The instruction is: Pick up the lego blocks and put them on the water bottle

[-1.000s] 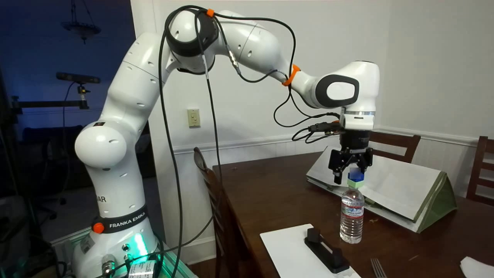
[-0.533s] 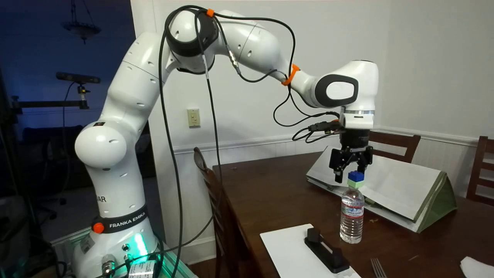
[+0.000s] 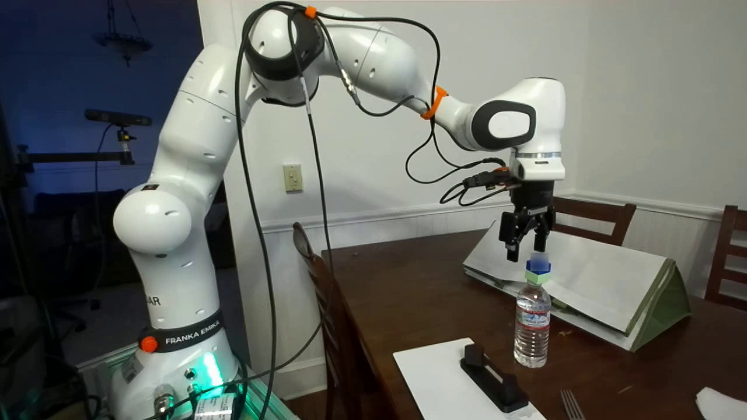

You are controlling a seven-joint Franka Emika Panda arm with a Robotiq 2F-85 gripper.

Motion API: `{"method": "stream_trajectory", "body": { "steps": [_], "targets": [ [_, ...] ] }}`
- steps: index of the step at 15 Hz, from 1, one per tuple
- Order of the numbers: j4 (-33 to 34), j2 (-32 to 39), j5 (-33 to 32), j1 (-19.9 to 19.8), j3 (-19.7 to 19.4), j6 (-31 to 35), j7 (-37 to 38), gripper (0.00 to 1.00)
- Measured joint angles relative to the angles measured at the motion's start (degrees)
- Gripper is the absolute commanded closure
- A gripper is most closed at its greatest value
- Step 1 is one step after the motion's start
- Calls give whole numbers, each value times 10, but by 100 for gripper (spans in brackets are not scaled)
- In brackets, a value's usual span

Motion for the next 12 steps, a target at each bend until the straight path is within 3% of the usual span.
{"method": "stream_trajectory", "body": {
  "steps": [2, 9, 12],
  "targets": [
    [-11, -40, -18, 8, -1, -19, -50, 0],
    [5, -214, -108, 18, -3, -200, -235, 0],
    [5, -232, -109, 18, -3, -209, -239, 0]
  ]
}}
